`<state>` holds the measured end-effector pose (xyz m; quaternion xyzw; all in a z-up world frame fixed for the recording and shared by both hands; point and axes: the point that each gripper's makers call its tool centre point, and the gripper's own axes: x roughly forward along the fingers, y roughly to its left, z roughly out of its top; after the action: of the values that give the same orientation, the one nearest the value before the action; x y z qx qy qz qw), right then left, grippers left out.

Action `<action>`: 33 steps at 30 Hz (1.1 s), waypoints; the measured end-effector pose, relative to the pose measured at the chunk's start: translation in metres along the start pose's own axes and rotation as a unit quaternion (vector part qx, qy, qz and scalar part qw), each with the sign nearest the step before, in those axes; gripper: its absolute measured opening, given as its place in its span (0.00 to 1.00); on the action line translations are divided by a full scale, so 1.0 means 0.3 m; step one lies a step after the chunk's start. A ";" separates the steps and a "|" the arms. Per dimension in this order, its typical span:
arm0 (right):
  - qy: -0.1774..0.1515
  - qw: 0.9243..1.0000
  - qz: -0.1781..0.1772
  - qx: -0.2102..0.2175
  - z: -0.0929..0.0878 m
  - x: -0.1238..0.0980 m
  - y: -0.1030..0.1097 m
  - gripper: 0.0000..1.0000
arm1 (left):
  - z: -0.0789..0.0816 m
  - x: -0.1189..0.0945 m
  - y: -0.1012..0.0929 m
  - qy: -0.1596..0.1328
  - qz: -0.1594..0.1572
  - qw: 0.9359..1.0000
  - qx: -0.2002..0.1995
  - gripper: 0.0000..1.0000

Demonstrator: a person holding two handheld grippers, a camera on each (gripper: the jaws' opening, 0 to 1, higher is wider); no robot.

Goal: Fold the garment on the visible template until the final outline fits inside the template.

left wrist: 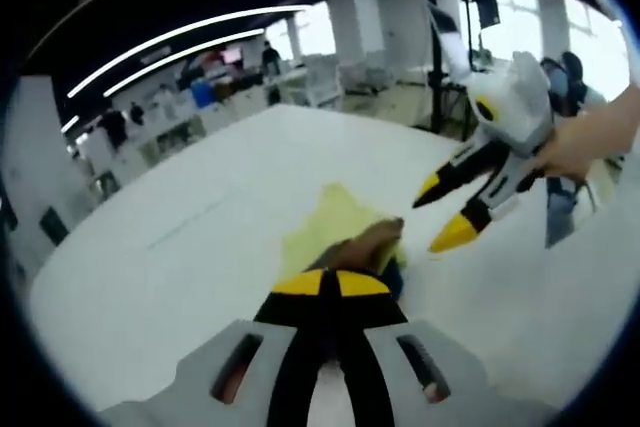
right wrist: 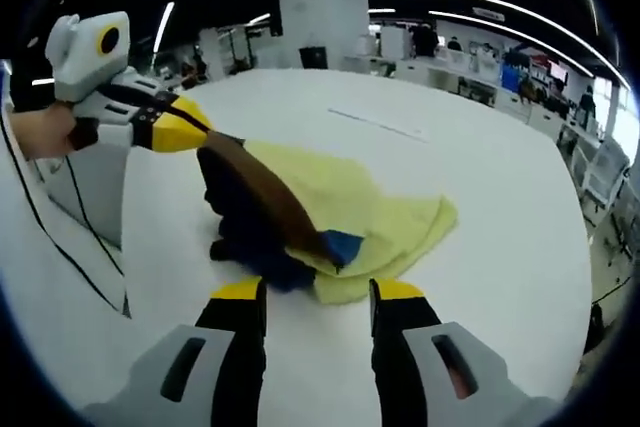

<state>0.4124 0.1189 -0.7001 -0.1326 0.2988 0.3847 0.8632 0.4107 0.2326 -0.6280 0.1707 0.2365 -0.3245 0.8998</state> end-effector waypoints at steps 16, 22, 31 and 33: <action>-0.002 0.999 -0.029 -0.045 0.026 0.063 -0.006 0.32 | 0.024 -0.035 0.038 -0.009 0.012 1.000 -0.011 0.00; -0.012 0.998 -0.029 -0.057 0.048 0.075 0.011 0.23 | 0.022 -0.046 0.045 -0.010 0.014 1.000 -0.016 0.00; -0.025 0.996 -0.044 -0.077 0.074 0.066 0.015 0.09 | 0.007 -0.060 0.063 -0.009 0.019 1.000 -0.022 0.00; -0.029 0.995 -0.049 -0.082 0.084 0.058 0.011 0.06 | 0.003 -0.063 0.069 -0.009 0.021 0.999 -0.025 0.00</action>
<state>0.4296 0.1430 -0.6910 -0.2063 0.2337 0.3689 0.8756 0.4119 0.2569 -0.6138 0.1497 0.2326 -0.3014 0.9125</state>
